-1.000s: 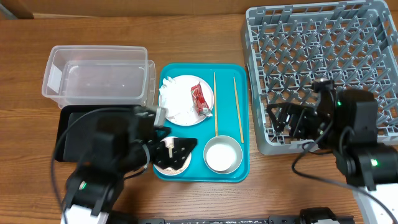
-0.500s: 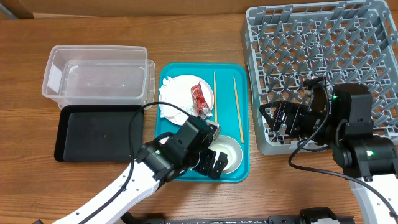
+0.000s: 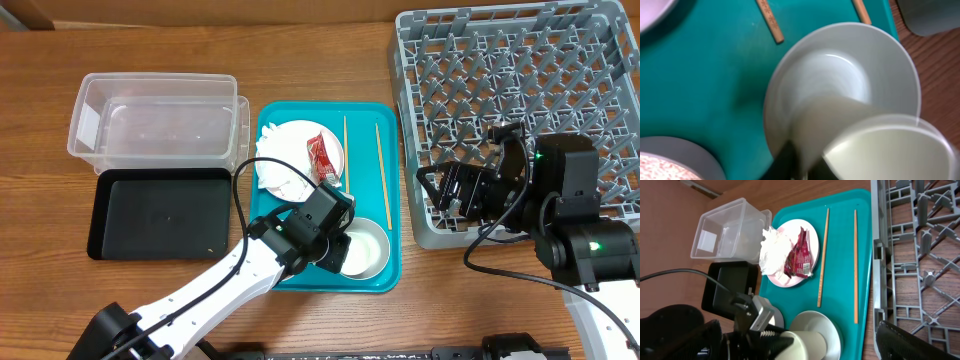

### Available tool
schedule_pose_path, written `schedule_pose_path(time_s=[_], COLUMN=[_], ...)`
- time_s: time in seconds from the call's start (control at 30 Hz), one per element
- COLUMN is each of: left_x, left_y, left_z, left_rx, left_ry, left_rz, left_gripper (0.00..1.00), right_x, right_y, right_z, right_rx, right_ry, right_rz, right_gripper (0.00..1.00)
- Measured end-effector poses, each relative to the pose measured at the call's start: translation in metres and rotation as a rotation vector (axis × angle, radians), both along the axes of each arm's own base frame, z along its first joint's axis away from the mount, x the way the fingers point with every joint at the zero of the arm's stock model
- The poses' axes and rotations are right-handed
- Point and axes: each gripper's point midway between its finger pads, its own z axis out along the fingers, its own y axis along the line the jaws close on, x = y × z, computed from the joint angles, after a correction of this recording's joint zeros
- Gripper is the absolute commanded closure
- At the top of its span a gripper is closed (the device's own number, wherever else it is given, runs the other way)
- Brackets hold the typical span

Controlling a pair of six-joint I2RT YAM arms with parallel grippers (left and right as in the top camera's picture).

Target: Sort waste into correct bins and load items into the dishwasher

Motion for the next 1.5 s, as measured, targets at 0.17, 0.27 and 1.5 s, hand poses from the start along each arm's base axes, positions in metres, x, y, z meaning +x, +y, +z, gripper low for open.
schedule_pose_path(time_s=[0.17,0.27,1.5], left_x=[0.007,0.021,0.014], left_y=[-0.004,-0.012,0.004], left_z=[0.019,0.057,0.254], left_rx=[-0.004,-0.063,-1.150], left_ry=[-0.002,-0.037,0.150], left_rz=[0.019,0.034,-0.402], left_gripper=[0.96,0.96,0.01], right_x=[0.000,0.000,-0.057], right_y=[0.000,0.000,0.131], right_z=[0.000,0.000,0.092], right_rx=[0.000,0.000,0.306], right_ry=[0.002,0.002,-0.390], right_rz=[0.000,0.001,0.695], right_gripper=[0.01,0.04,0.46])
